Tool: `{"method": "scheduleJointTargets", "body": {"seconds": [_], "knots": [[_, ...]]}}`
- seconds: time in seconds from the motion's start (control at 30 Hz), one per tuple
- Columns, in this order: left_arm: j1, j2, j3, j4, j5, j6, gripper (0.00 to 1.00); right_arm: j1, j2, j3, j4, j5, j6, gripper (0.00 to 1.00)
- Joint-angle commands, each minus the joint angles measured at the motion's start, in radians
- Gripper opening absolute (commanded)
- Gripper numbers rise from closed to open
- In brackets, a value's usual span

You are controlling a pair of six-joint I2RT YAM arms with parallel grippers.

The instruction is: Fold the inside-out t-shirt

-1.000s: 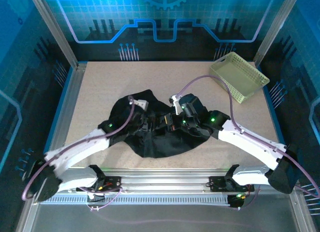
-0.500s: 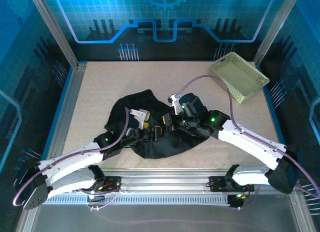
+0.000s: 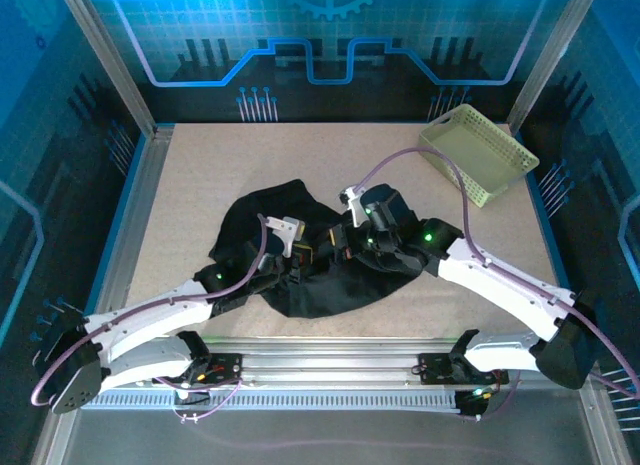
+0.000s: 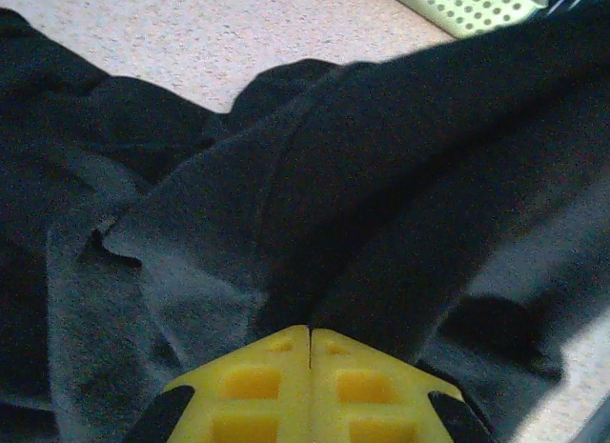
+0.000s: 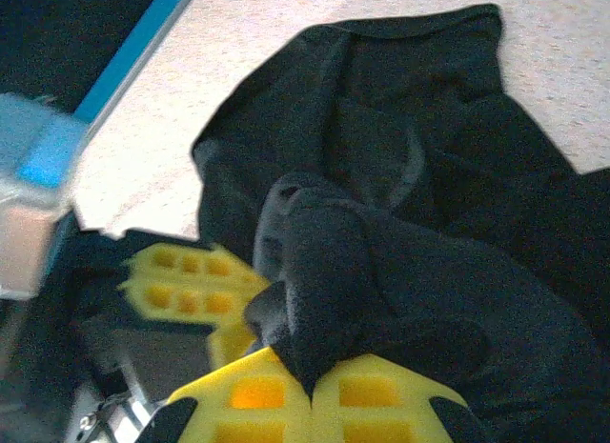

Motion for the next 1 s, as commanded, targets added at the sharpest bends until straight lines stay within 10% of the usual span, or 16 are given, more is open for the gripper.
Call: {"method": "scheduleJointTargets", "body": {"seconds": [0.0,0.43,0.63,0.97], "knots": [[-0.002,-0.042,0.003,0.035,0.099,0.041,0.0,-0.068,0.049,0.047,-0.028,-0.008,-0.011,0.0],[0.023,-0.082,-0.014,0.061,0.164,0.017,0.0,-0.116,0.113,0.068,-0.03,-0.007,-0.082,0.06],[0.071,-0.064,-0.014,0.088,0.201,-0.021,0.0,-0.093,0.041,0.007,-0.058,0.038,-0.125,0.5],[0.09,-0.057,-0.027,0.103,0.205,-0.03,0.0,0.039,-0.035,-0.132,0.096,-0.128,-0.196,0.49]]}}
